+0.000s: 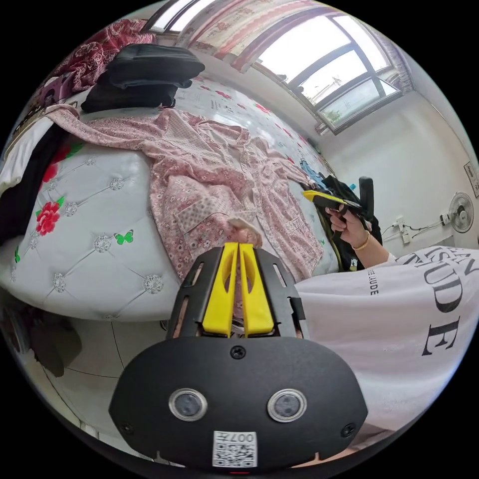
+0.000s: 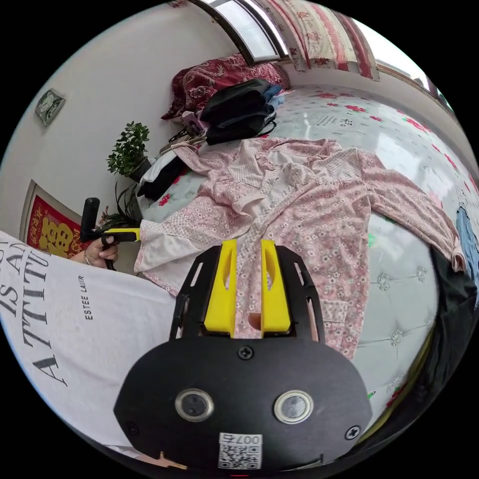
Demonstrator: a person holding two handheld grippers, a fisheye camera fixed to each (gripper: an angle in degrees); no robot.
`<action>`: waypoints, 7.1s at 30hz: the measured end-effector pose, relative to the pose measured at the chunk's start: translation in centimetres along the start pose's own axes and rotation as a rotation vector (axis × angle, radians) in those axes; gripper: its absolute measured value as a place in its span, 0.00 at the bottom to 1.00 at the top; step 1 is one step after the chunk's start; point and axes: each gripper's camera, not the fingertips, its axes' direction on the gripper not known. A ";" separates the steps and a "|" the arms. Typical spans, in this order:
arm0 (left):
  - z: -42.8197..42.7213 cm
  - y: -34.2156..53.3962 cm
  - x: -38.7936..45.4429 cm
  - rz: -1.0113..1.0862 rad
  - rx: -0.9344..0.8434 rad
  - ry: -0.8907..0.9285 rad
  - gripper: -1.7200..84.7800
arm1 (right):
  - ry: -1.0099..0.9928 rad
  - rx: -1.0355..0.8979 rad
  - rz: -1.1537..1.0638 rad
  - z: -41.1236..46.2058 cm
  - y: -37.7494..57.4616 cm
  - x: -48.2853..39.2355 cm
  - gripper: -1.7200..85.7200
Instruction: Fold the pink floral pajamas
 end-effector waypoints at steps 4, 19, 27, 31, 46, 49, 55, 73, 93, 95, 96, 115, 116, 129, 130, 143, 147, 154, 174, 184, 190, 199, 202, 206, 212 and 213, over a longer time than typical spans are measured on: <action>-2.8 0.5 -1.3 -0.006 0.025 0.009 0.01 | -0.049 -0.057 0.045 5.2 -6.5 2.2 0.10; -15.8 4.7 -15.2 -0.409 0.330 0.131 0.01 | 0.337 -0.237 0.197 24.6 -23.0 6.9 0.06; -17.8 4.8 -19.0 -0.553 0.440 0.107 0.01 | 0.209 -0.034 0.035 24.9 -30.7 4.4 0.02; -21.3 6.2 -20.7 -0.707 0.602 -0.031 0.01 | 0.111 0.075 -0.034 22.8 -36.6 2.7 0.03; 1.9 -10.4 -9.6 -0.005 -0.172 -0.249 0.09 | 0.344 -0.397 -0.074 32.3 -29.0 11.5 0.07; 1.6 -11.1 -10.8 -0.064 -0.164 -0.244 0.02 | 0.485 -0.422 -0.179 32.6 -30.2 9.7 0.04; -1.8 -11.3 -15.2 -0.246 0.000 -0.091 0.01 | 0.295 -0.307 -0.209 31.6 -35.0 8.0 0.03; -7.3 -14.3 -23.1 -0.477 0.314 -0.117 0.01 | 0.326 -0.439 -0.402 33.4 -32.8 5.6 0.05; 10.4 -24.0 -14.9 -0.098 0.045 0.030 0.09 | 0.237 -0.362 -0.150 22.3 -30.3 16.6 0.12; 17.4 -26.1 -11.1 0.009 -0.057 0.222 0.11 | 0.263 -0.398 -0.166 23.1 -30.3 16.2 0.11; 18.8 -26.5 -10.2 0.041 -0.084 0.238 0.11 | 0.307 -0.433 -0.181 23.9 -30.2 16.0 0.10; 33.6 -26.9 -8.9 0.166 -0.324 0.283 0.14 | 0.271 -0.142 0.116 17.8 -35.3 17.9 0.05; 33.8 -26.7 -8.9 0.170 -0.331 0.275 0.14 | 0.282 -0.082 0.097 16.1 -34.3 17.2 0.06; 34.9 -20.0 -3.0 0.386 -0.345 0.295 0.12 | 0.329 -0.219 0.361 -5.4 3.6 17.0 0.11; 35.5 -19.3 -2.0 0.413 -0.351 0.299 0.12 | 0.327 -0.223 0.384 -5.7 5.3 16.7 0.11; 44.4 -11.0 0.3 0.452 -0.516 0.093 0.03 | 0.419 -0.235 0.429 -7.5 14.9 11.9 0.04; 44.9 -9.2 0.4 0.444 -0.544 0.129 0.06 | 0.468 -0.170 0.471 -11.8 18.7 11.3 0.05; 45.3 -7.2 2.5 0.501 -0.480 0.105 0.08 | 0.442 -0.056 0.134 -11.2 16.0 2.5 0.08; 45.0 -6.1 -1.4 0.375 -0.425 0.172 0.11 | 0.109 -0.287 -0.101 2.5 9.3 -6.3 0.02; 44.5 -7.1 -3.7 0.373 -0.430 0.220 0.12 | 0.235 -0.388 -0.216 4.9 9.2 -8.0 0.02; 42.3 -8.2 -3.5 0.448 -0.376 0.377 0.18 | -0.027 -0.176 -0.108 -1.9 6.6 -6.8 0.02; 43.4 -9.5 -4.5 0.472 -0.450 0.393 0.02 | -0.339 -0.350 -0.161 -0.5 2.4 -3.7 0.03; 42.7 -9.1 -5.1 0.481 -0.432 0.416 0.01 | -0.165 -0.251 -0.175 -1.6 -2.6 -1.3 0.04; 41.7 -8.9 -4.9 0.544 -0.415 0.397 0.01 | 0.181 -0.148 -0.184 1.8 -12.0 2.1 0.05; 40.4 -9.4 -4.3 0.630 -0.405 0.383 0.01 | 0.304 -0.200 -0.187 11.4 -24.9 6.1 0.06; 40.3 -9.5 -4.4 0.634 -0.405 0.382 0.01 | 0.314 -0.239 -0.176 13.3 -26.6 6.7 0.07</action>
